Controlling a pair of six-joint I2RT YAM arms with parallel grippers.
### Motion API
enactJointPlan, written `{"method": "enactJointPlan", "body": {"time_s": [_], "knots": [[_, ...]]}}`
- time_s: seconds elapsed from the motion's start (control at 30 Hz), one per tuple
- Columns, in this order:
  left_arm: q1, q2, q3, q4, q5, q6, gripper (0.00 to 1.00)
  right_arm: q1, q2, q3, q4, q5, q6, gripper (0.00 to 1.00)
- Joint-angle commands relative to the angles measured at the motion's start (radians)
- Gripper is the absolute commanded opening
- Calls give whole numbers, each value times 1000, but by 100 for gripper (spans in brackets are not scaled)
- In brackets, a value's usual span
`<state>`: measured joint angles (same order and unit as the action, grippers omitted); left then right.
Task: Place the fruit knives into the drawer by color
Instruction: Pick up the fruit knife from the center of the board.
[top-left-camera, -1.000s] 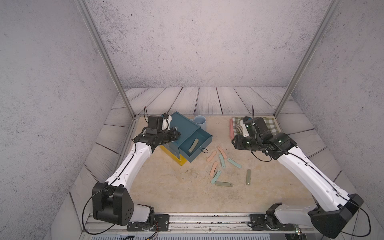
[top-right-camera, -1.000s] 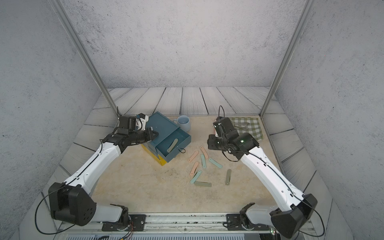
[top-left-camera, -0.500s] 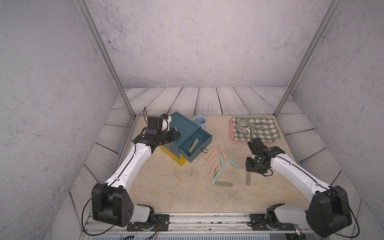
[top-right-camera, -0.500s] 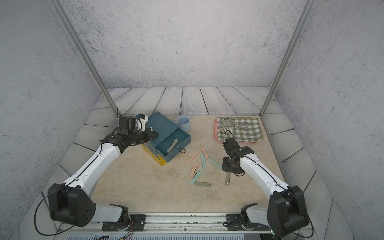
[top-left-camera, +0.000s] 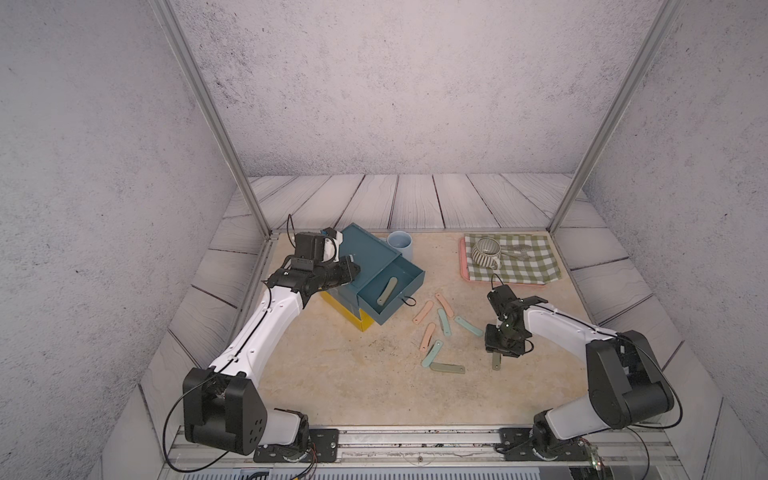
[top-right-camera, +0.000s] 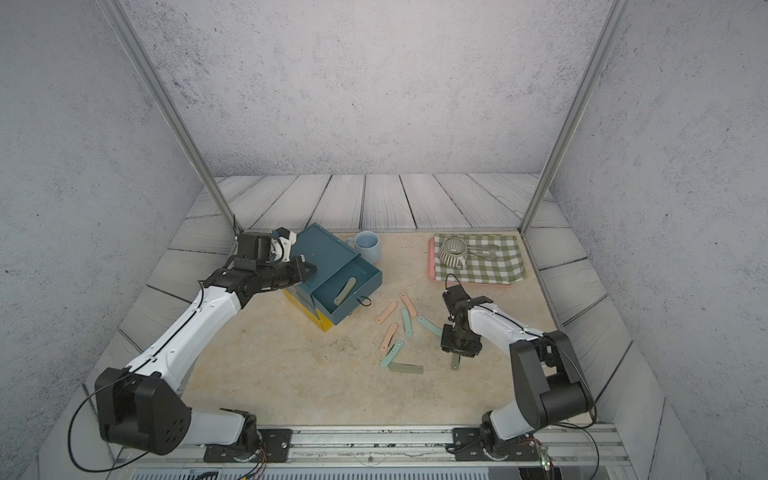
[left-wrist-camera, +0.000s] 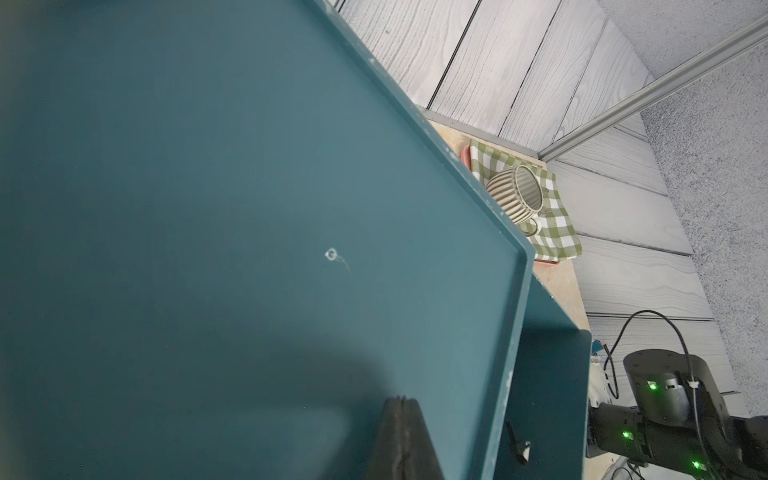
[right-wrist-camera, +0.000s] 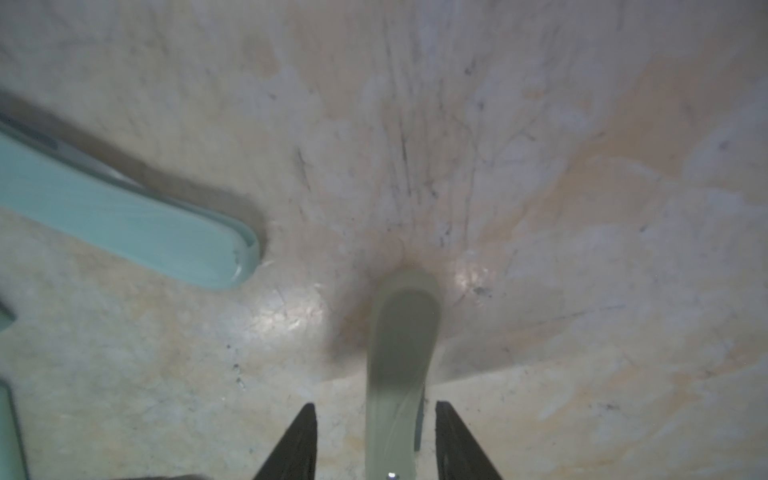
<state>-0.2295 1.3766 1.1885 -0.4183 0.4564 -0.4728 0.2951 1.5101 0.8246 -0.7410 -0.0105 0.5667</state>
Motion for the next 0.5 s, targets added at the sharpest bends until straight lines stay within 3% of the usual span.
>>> {"method": "enactJointPlan", "body": {"time_s": [0.0, 0.47], "knots": [[5, 3, -34, -103, -29, 6, 0, -8, 27, -15, 14, -17, -7, 47], [5, -4, -35, -107, -32, 8, 0, -15, 61, -22, 29, -36, 5, 43]]}}
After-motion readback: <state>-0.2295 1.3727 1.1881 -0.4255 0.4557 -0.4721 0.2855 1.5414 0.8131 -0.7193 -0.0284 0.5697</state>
